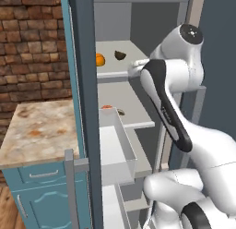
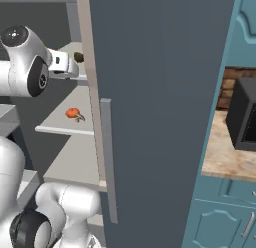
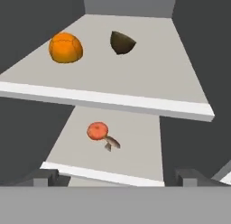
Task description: Take the orange and kiwi from the highest rack and move them to the second highest rack where the squash and mushroom are located, to maximize freezer space. Close the freezer door after rearranging.
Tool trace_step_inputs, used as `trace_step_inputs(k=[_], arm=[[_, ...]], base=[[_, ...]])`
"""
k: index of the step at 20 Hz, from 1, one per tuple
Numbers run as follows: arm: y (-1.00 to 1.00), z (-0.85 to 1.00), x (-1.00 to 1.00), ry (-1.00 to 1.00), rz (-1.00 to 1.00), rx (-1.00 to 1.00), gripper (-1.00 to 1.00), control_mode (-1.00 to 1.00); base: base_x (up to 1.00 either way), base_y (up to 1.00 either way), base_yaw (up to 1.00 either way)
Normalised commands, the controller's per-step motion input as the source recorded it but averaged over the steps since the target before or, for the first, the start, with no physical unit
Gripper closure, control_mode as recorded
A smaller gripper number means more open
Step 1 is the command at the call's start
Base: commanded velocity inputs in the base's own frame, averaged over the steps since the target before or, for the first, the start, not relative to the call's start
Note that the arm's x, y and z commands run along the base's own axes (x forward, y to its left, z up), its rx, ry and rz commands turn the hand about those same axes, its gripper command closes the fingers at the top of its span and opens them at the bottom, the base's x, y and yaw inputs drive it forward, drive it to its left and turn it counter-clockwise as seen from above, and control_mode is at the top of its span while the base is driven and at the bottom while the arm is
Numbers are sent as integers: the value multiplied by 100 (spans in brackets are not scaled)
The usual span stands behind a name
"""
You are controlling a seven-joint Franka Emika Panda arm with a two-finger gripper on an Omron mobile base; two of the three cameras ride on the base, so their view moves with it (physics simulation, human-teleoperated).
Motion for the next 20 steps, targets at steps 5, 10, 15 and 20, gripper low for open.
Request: trace_step_inputs(k=[5, 10, 15, 20], arm=[[23, 20, 81, 0, 3, -16, -100, -100], [1, 1, 76, 0, 7, -13, -100, -100], [0, 0, 68, 0, 8, -7, -100, -100], [0, -10, 56, 0, 8, -5, -100, -100]], base=[[0, 0, 0], [0, 0, 0], [0, 0, 0], [0, 0, 0]])
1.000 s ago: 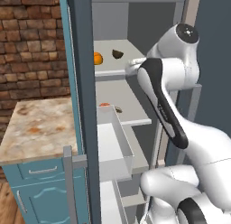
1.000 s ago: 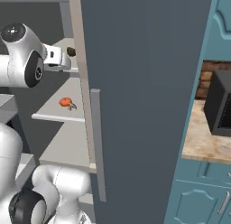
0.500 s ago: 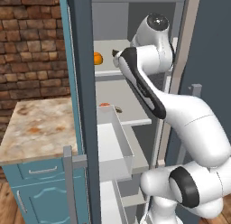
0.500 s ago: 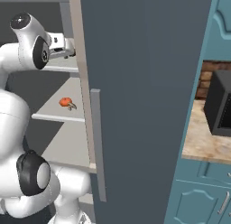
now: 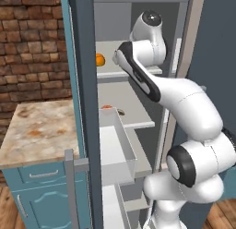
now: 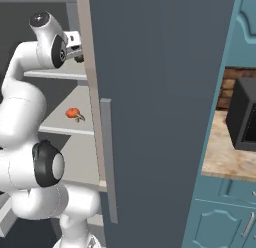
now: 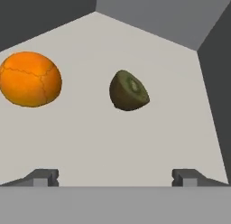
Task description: Take the orange and kiwi from the highest rack and move them to the second highest rack where the squash and mushroom are located, to maximize freezer space. Close the freezer door after rearranging.
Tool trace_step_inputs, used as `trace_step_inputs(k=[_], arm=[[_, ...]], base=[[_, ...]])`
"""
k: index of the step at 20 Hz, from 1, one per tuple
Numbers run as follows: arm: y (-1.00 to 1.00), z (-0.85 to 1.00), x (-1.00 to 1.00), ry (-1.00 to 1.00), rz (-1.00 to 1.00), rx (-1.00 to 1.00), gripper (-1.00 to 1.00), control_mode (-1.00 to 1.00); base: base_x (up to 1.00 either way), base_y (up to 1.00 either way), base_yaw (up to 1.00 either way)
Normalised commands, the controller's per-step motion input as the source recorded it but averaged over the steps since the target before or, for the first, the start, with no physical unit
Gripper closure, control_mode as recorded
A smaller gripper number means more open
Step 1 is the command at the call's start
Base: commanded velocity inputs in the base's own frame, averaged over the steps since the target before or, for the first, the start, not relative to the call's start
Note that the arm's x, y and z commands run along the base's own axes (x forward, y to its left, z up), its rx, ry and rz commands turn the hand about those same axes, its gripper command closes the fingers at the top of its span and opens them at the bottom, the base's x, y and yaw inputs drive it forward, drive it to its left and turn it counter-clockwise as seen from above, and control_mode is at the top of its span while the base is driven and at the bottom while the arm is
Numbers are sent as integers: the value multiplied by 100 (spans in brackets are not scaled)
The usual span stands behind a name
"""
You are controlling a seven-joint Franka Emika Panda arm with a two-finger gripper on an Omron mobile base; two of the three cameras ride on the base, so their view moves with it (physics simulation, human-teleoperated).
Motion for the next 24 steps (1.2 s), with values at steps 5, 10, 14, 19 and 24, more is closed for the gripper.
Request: trace_step_inputs(k=[5, 10, 14, 19, 24], arm=[[0, -23, 52, 0, 7, -3, -100, -100], [8, -8, 62, 1, 4, -1, -100, -100], [17, 0, 64, 4, 2, -1, -100, -100], [9, -10, 41, 6, 0, 0, -100, -100], [3, -24, 12, 6, 0, 0, 100, -100]], base=[[0, 0, 0], [0, 0, 0], [0, 0, 0], [0, 0, 0], [0, 0, 0]])
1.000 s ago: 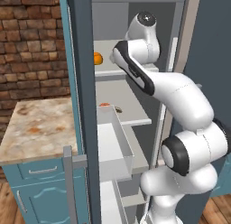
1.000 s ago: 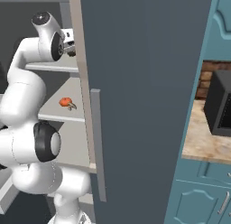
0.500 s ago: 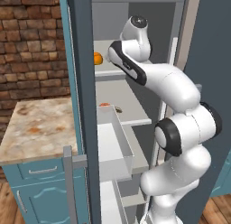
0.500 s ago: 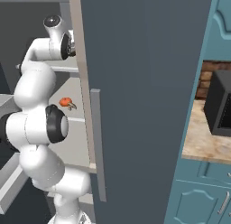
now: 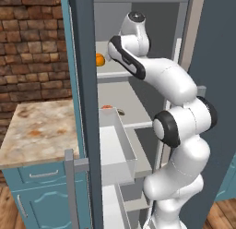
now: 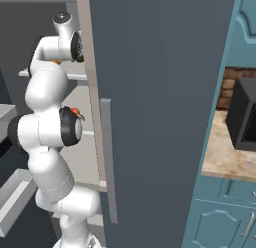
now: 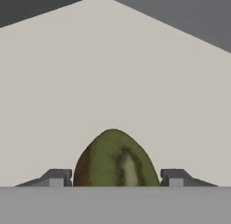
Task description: Take the orange and kiwi from the highest rack and move them to the second highest rack where the squash and mushroom are located, to maximize freezer space. Close the freezer door after rearranging.
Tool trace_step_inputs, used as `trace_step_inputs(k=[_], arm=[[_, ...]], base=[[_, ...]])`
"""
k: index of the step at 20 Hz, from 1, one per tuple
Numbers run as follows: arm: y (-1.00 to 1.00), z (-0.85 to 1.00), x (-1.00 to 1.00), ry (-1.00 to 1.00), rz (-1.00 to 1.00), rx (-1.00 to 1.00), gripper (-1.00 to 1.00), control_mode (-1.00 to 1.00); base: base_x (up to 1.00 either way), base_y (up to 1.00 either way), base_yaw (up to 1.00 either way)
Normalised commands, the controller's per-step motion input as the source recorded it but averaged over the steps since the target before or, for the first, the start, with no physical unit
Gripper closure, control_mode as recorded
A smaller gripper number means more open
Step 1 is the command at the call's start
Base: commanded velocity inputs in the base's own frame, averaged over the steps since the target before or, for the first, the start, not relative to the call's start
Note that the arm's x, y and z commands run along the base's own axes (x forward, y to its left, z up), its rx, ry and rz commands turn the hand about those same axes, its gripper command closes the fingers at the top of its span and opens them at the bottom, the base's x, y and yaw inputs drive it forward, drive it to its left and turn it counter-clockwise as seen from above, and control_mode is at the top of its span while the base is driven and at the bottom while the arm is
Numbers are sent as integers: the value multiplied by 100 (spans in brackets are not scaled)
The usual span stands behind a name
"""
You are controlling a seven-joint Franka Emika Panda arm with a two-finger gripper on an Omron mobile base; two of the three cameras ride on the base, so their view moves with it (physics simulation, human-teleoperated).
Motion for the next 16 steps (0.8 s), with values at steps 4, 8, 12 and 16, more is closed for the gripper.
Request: trace_step_inputs(k=[4, 8, 12, 16], arm=[[0, -23, -44, -3, 0, 0, 100, -100], [0, -21, -92, -18, 0, 0, 100, -100], [0, -25, -100, -26, 0, 0, 100, -100], [0, -3, -100, -21, -4, 8, 100, -100]], base=[[0, 0, 0], [0, 0, 0], [0, 0, 0], [0, 0, 0]])
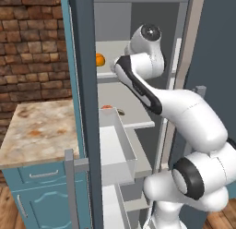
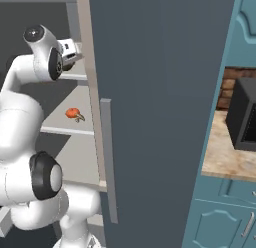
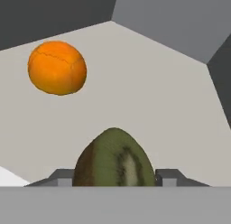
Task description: Take the orange and kiwi from the highest rack and move them to the second highest rack where the squash and mushroom are located, to maximize freezer space. Close the freezer door after rearranging.
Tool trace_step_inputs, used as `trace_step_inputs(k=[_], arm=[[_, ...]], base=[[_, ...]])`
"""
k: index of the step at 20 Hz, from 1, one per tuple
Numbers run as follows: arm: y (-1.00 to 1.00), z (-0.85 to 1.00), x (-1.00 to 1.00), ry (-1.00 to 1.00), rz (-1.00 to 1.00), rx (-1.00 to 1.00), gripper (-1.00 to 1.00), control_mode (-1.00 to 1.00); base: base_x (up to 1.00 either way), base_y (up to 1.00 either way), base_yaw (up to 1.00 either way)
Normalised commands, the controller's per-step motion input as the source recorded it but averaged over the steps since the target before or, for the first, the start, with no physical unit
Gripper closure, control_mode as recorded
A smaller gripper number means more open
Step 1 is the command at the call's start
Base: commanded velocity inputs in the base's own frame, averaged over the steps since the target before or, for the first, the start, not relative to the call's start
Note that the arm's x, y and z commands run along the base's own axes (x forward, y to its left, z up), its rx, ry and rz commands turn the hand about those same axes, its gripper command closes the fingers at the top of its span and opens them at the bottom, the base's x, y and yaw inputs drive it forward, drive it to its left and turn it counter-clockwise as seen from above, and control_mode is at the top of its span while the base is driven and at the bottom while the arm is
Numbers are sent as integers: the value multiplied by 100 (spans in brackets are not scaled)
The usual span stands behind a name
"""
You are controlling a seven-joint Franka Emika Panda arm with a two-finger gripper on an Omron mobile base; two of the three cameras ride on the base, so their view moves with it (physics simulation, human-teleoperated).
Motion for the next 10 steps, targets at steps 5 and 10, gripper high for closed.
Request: trace_step_inputs(k=[5, 10], arm=[[0, 8, -100, -4, -10, 21, 100, -100], [-13, -6, -100, 1, -16, 18, 100, -100]], base=[[0, 0, 0], [0, 0, 0]])
